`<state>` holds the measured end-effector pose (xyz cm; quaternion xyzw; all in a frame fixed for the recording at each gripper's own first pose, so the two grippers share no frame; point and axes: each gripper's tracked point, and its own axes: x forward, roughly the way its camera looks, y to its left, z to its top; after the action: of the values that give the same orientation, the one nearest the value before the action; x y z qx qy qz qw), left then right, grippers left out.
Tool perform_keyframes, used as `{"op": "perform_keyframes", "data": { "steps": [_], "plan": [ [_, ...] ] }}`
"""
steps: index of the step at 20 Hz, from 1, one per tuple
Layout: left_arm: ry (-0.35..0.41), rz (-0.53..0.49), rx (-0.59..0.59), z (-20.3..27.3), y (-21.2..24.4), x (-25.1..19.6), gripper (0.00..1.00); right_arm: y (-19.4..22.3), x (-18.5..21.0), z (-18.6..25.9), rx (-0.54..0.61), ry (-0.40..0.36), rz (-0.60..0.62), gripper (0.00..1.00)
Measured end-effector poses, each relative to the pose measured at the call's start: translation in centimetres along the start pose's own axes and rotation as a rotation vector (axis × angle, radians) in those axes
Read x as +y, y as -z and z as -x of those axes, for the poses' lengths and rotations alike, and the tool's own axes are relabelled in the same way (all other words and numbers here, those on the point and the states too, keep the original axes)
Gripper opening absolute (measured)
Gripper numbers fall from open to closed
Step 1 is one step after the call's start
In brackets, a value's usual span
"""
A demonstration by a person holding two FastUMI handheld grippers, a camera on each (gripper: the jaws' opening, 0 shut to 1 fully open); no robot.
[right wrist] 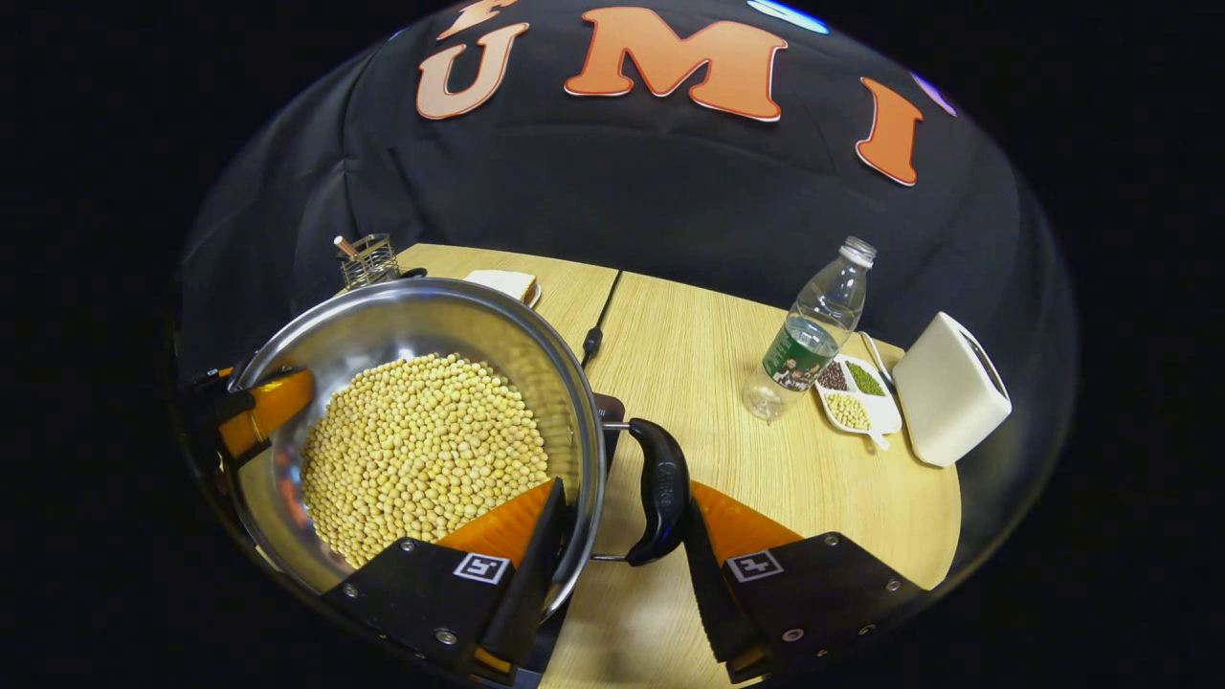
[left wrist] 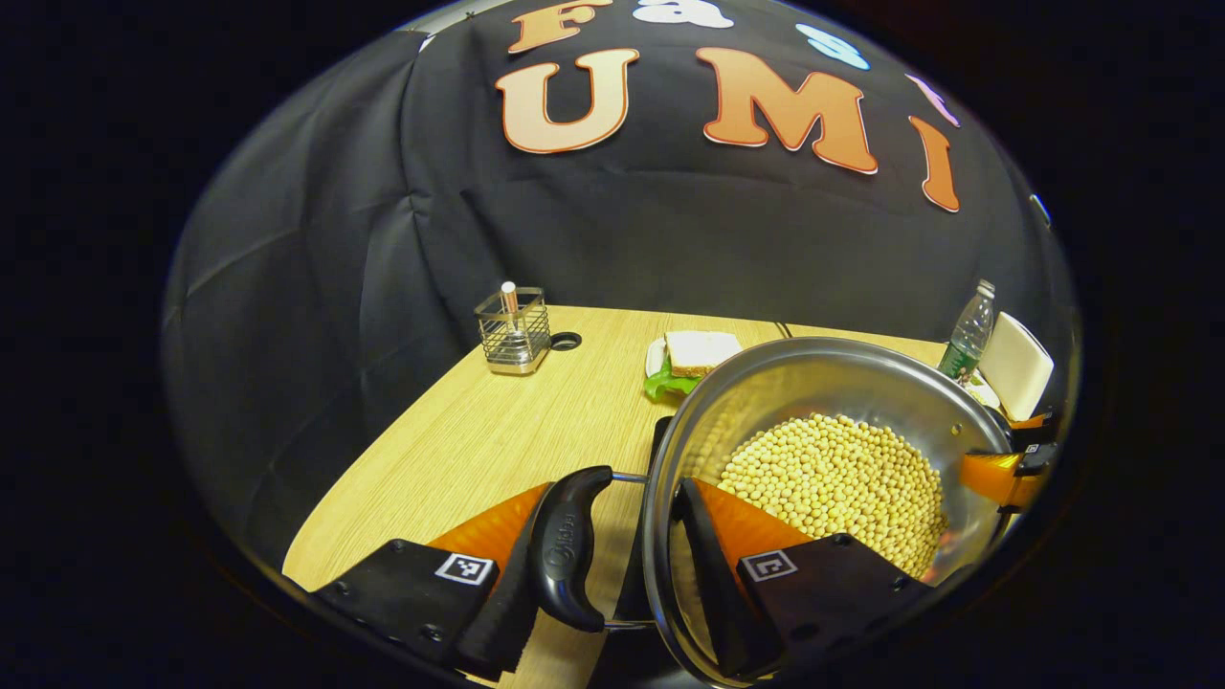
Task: First push the handle of the pot to place it horizontally, then grasp the pot with both hands and set it on the induction cooktop.
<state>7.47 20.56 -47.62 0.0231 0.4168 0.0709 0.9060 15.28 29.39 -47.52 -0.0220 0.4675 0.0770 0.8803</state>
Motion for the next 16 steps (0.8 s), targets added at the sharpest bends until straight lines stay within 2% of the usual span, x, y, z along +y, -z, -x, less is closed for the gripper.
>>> {"op": "perform_keyframes", "data": {
  "steps": [4, 7, 8, 10, 11, 12, 14, 15, 16],
  "plan": [
    [-0.005, -0.009, 0.032, -0.7, 0.4, 0.3, 0.81, -0.4, 0.2, 0.0, -0.008, 0.0, 0.0, 0.68],
    [-0.009, -0.022, 0.033, -0.3, -0.1, 0.7, 0.82, -1.3, -0.1, 0.9, -0.042, -0.009, -0.007, 0.75],
    [-0.02, -0.033, 0.025, 0.1, -0.7, 0.9, 0.85, -2.3, -0.3, 1.5, -0.076, -0.015, -0.019, 0.76],
    [-0.041, -0.057, -0.06, 1.1, -3.4, 1.1, 0.82, -3.5, -0.8, 2.8, -0.126, -0.019, -0.016, 0.76],
    [-0.053, -0.071, -0.099, 2.2, -4.8, 1.2, 0.89, -4.2, -1.1, 3.8, -0.153, -0.017, -0.009, 0.76],
    [-0.062, -0.083, -0.135, 3.3, -6.3, 1.3, 0.85, -5.1, -1.4, 4.9, -0.189, -0.015, -0.004, 0.76],
    [-0.051, -0.089, -0.2, 5.5, -9.0, 0.4, 0.88, -7.0, -2.4, 7.5, -0.273, -0.008, -0.001, 0.77],
    [-0.034, -0.084, -0.231, 6.7, -9.8, -0.4, 0.84, -7.7, -3.0, 8.9, -0.317, 0.001, -0.002, 0.78],
    [-0.02, -0.072, -0.263, 7.8, -10.9, -1.0, 0.86, -8.6, -3.7, 10.3, -0.363, 0.009, 0.0, 0.78]
  ]
}}
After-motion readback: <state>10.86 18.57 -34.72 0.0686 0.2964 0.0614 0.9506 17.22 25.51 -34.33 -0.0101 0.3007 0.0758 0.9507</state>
